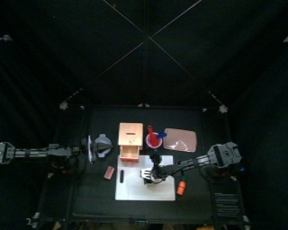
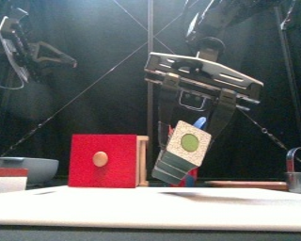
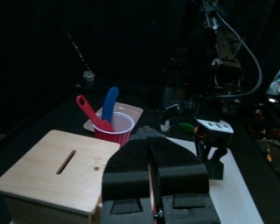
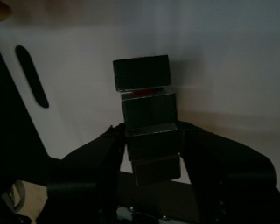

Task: Place sushi on board then cut the sushi with the knife then place the pieces on the plate
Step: Pick knife at handle with right hand

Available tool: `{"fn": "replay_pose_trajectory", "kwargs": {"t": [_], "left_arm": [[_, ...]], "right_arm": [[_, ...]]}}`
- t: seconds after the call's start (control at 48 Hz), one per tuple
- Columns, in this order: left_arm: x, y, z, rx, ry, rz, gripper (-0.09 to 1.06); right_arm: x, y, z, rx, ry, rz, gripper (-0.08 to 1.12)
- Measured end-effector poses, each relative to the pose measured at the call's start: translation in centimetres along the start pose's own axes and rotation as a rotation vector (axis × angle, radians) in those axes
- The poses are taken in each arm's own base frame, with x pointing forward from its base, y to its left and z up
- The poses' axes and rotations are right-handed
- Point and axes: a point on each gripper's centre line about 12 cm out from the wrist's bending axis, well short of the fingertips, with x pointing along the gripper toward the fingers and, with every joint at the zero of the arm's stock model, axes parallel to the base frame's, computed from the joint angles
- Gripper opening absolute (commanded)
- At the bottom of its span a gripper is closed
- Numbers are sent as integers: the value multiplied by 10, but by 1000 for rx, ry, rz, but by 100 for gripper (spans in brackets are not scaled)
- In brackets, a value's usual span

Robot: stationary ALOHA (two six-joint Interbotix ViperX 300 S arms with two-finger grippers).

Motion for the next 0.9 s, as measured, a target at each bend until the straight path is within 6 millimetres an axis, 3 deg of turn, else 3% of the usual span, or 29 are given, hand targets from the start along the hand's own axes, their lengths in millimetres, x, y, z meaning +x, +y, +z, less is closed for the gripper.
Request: {"fn": "replay_pose_trajectory", "kwargs": {"t": [0.604, 0.896], "left_arm": [[0, -1, 1, 57, -2, -15, 8], [-1, 4, -2, 58, 2, 10, 8]], "right_arm": [[-4, -7, 0, -81, 6, -98, 91], [-14, 11, 3, -102, -2, -51, 91]]}}
